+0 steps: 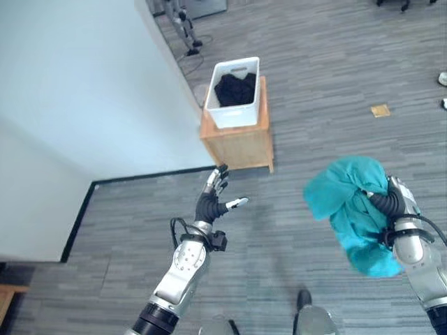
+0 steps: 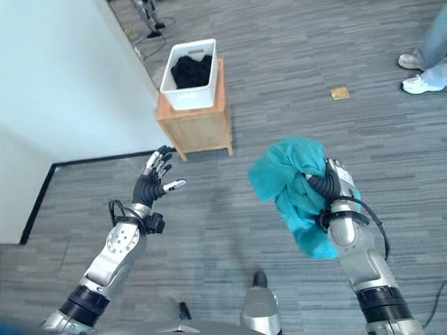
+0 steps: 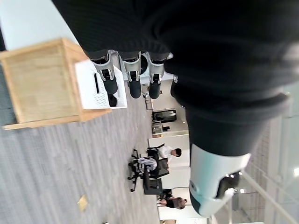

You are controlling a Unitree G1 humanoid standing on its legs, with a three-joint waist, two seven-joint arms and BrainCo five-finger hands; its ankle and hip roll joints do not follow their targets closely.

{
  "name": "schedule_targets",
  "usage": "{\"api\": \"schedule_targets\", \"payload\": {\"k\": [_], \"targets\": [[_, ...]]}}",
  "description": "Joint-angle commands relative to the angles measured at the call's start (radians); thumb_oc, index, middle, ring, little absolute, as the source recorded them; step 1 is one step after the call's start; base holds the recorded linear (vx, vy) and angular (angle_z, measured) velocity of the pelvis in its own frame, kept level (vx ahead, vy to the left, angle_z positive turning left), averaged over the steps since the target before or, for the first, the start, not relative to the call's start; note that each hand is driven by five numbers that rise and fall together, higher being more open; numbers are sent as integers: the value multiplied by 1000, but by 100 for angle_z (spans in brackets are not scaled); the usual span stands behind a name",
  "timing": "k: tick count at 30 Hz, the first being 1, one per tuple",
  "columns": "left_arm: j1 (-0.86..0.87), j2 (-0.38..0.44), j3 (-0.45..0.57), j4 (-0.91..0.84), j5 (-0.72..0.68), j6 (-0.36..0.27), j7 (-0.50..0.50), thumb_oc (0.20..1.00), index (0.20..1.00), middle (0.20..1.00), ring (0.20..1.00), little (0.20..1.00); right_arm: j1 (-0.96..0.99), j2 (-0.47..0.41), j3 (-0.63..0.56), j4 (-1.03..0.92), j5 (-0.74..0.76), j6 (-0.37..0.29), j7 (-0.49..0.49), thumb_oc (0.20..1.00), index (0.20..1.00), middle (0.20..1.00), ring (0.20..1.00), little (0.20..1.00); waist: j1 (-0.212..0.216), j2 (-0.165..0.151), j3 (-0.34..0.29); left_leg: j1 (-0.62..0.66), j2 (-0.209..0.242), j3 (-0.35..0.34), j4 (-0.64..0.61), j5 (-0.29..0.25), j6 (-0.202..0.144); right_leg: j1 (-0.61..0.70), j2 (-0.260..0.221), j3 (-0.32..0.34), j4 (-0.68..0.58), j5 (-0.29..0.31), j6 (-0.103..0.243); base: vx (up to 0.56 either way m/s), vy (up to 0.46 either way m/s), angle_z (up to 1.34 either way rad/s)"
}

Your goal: Pick up bed clothes into laundry basket.

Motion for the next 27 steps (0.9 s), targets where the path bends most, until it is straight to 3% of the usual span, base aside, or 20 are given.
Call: {"api": "schedule_targets", "payload": {"k": [1, 3, 4, 6, 8, 9, 10, 11, 13, 14, 16, 18, 19, 20, 21, 22, 25, 27], "targets": [[7, -7, 30, -72, -50, -49, 7, 1000, 1000, 1000, 1000, 1000, -40, -51, 38, -69, 5, -72, 11, 200, 200, 200, 200, 200, 51, 44, -35, 75, -62, -1, -478, 22, 18, 96, 20, -32, -69, -43, 158, 750, 60, -78], [16, -22, 20, -57, -59, -45, 5, 1000, 1000, 1000, 1000, 1000, -58, -37, 63, -41, 12, -69, 12, 200, 200, 200, 200, 200, 79, 43, -44, 3, -65, 12, -634, 67, 16, 178, 38, -23, -69, -92, 157, 846, -61, -72], [25, -24, 25, -59, -69, -42, -3, 1000, 1000, 1000, 1000, 1000, -52, -11, 71, -47, 11, -65, 26, 200, 200, 200, 200, 200, 92, 54, -68, 11, -67, 23, -634, 79, 30, 230, 60, -4, -69, -118, 162, 772, -64, -41], [29, -23, 23, -59, -72, -34, 0, 1000, 1000, 1000, 1000, 1000, -53, 3, 83, -47, -6, -60, 29, 200, 200, 200, 200, 200, 107, 52, -76, 23, -77, 11, -634, 100, 42, 259, 59, 8, -69, -130, 160, 534, 31, -31], [32, -10, 16, -66, -79, -29, -3, 1000, 1000, 1000, 1000, 1000, -60, 21, 97, -47, -57, -56, 21, 200, 200, 200, 200, 200, 144, 26, -103, 50, -106, 12, -634, 102, 79, 272, 31, 3, 34, -124, 191, 522, 35, -60], [32, -9, 15, -66, -79, -29, -3, 1000, 1000, 1000, 1000, 1000, -60, 22, 96, -47, -57, -56, 21, 200, 200, 200, 200, 200, 150, 28, -106, 48, -101, 17, -634, 104, 79, 266, 33, 9, 36, -122, 190, 595, 107, -74], [5, 19, -3, -66, -63, -21, 19, 1000, 1000, 1000, 1000, 1000, -68, 33, 99, -61, -106, -40, 13, 200, 200, 200, 200, 200, 139, 5, -105, 136, -138, 32, -634, 37, 131, 129, -33, 2, 378, 19, 299, 410, 105, -57], [5, 19, -3, -66, -63, -21, 19, 1000, 1000, 1000, 1000, 1000, -68, 33, 99, -61, -106, -40, 13, 200, 200, 200, 200, 200, 140, 6, -106, 135, -137, 33, -634, 37, 130, 127, -32, 4, 378, 20, 298, 525, 146, -27], [-20, 32, -17, -65, -34, -23, 31, 1000, 1000, 1000, 1000, 1000, -86, 16, 84, -79, -126, -41, -6, 200, 200, 200, 200, 200, 104, 20, -92, 194, -132, 23, -634, -5, 146, -3, -32, 26, 595, 116, 312, 306, 96, 32], [-52, 32, -30, -61, -23, -29, 46, 1000, 1000, 1000, 1000, 1000, -107, -10, 62, -103, -132, -41, -25, 200, 200, 200, 200, 200, 74, 39, -79, 242, -126, 9, -634, -41, 150, -87, -55, 18, 657, 113, 312, 430, 78, 51], [-88, 28, -42, -54, -22, -33, 50, 1000, 1000, 1000, 1000, 1000, -136, -44, 46, -123, -135, -35, -37, 200, 200, 200, 200, 200, 47, 39, -59, 286, -141, -22, -634, -66, 147, -138, -72, 2, 592, 40, 272, 381, -14, 58], [-88, 24, -43, -53, -20, -36, 40, 1000, 1000, 1000, 1000, 1000, -150, -70, 31, -125, -133, -32, -45, 200, 200, 200, 200, 200, 33, 41, -58, 310, -139, -51, -634, -80, 135, -132, -43, -9, 438, -25, 229, 316, -136, 62], [-80, 20, -47, -53, -21, -35, 32, 1000, 1000, 1000, 1000, 1000, -152, -87, 20, -130, -137, -30, -55, 200, 200, 200, 200, 200, 25, 27, -60, 327, -152, -77, -634, -95, 130, -144, -19, 26, 312, -26, 216, 245, -134, 64], [-80, 20, -47, -54, -21, -35, 32, 1000, 1000, 1000, 1000, 1000, -152, -88, 20, -130, -137, -30, -55, 200, 200, 200, 200, 200, 24, 31, -61, 325, -147, -78, -634, -92, 129, -137, -12, 22, 295, -15, 214, 265, -149, 65], [-71, 17, -45, -54, -25, -38, 26, 1000, 1000, 1000, 1000, 1000, -145, -98, 2, -140, -139, -26, -63, 200, 200, 200, 200, 200, 15, 20, -62, 340, -157, -103, -634, -105, 122, -145, 10, 64, 196, -8, 214, 293, -204, 79], [-60, 14, -38, -52, -28, -37, 12, 1000, 1000, 1000, 1000, 1000, -138, -124, -41, -160, -138, -20, -82, 200, 200, 200, 200, 200, 10, 7, -66, 350, -158, -138, -634, -117, 109, -157, 23, 114, 66, 55, 220, 363, -260, 94], [-54, 13, -29, -51, -28, -37, 3, 1000, 1000, 1000, 1000, 1000, -135, -146, -80, -186, -136, -18, -98, 200, 200, 200, 200, 200, 9, 1, -69, 366, -154, -161, -634, -131, 99, -166, 15, 109, 29, 90, 232, 248, -176, 96], [-30, 8, -17, -48, -24, -33, -19, 1000, 1000, 1000, 1000, 1000, -164, -163, -92, -199, -130, -21, -94, 200, 200, 200, 200, 200, 24, -15, -96, 401, -164, -180, -634, -163, 94, -106, -12, 70, -33, 121, 230, 309, -189, 85]]}}
